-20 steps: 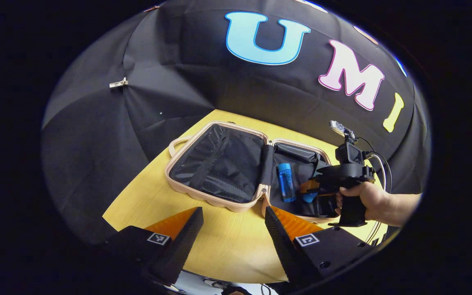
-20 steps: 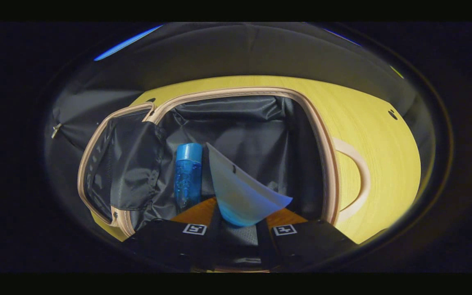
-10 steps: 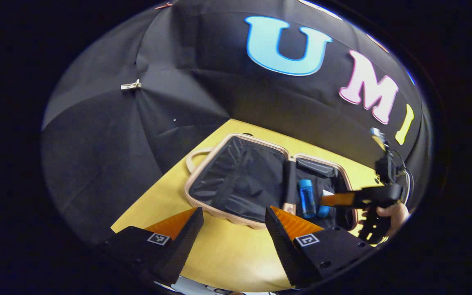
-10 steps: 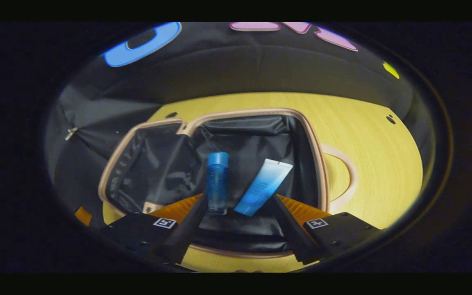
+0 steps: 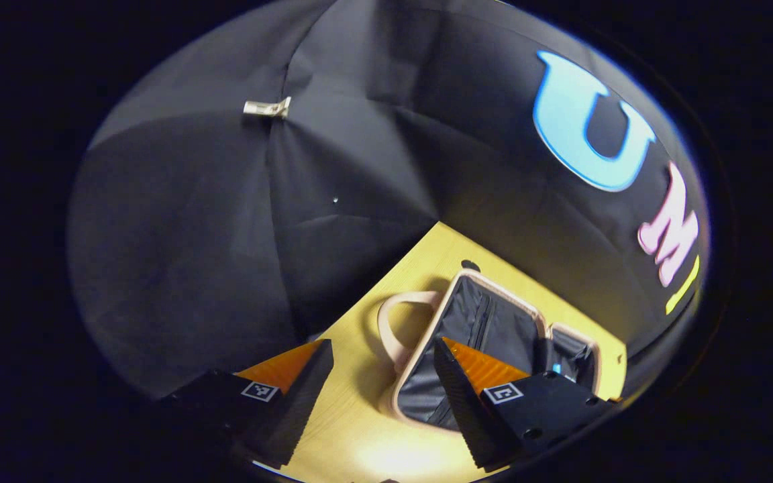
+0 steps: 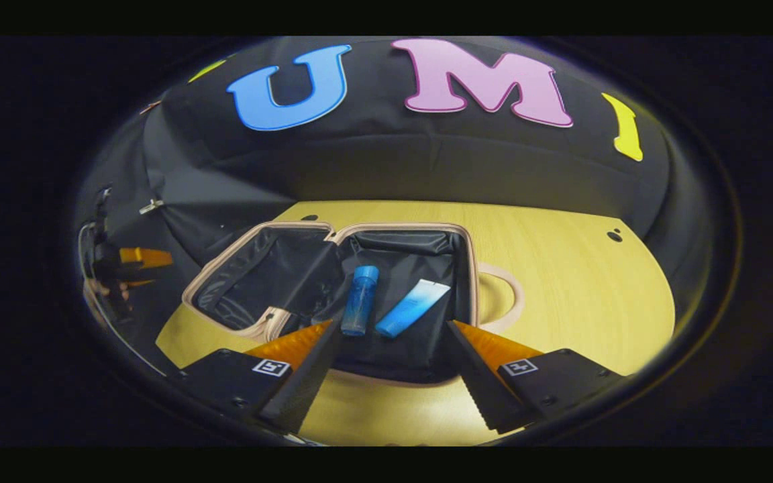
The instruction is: First open the suitcase, pack the skin care products into it, and then close the suitcase.
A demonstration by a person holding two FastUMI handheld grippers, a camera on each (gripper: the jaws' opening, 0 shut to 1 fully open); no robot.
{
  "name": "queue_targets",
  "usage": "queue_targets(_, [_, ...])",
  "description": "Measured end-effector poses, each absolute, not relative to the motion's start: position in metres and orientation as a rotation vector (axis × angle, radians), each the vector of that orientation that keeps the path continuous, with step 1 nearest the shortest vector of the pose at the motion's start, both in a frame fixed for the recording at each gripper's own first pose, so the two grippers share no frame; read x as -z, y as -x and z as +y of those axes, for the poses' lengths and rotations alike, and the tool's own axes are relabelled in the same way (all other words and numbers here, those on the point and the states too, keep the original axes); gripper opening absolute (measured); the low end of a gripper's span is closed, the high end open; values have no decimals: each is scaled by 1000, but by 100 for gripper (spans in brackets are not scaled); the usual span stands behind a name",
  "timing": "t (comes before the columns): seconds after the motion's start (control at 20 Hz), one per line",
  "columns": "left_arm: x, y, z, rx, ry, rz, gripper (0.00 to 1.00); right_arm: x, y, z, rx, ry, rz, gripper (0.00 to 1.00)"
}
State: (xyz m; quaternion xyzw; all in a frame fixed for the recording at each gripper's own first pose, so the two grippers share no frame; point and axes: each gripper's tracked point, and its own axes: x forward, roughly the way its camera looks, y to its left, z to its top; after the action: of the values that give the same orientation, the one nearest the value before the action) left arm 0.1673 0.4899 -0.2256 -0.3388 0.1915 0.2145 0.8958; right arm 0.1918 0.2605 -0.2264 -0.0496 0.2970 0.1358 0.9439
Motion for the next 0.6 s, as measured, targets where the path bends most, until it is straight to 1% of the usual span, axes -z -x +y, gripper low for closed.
queue_targets(0.1, [241, -192, 503, -422, 775, 396, 94, 230, -174, 248, -275, 109, 628, 98])
queue_targets(0.25, [269, -214, 519, -415, 855, 423, 93, 243, -141, 232, -267, 80, 713, 98])
queue_targets(0.45, [292, -240, 510, -323, 1105, 435, 92, 250, -112, 214, -266, 121, 750, 97])
queue_targets(0.55, [304, -250, 509, -311, 1184, 427, 86, 255, -107, 205, -247, 98, 772, 98])
queue_targets(0.6, [306, -253, 508, -304, 1220, 418, 81, 257, -106, 202, -234, 78, 787, 98])
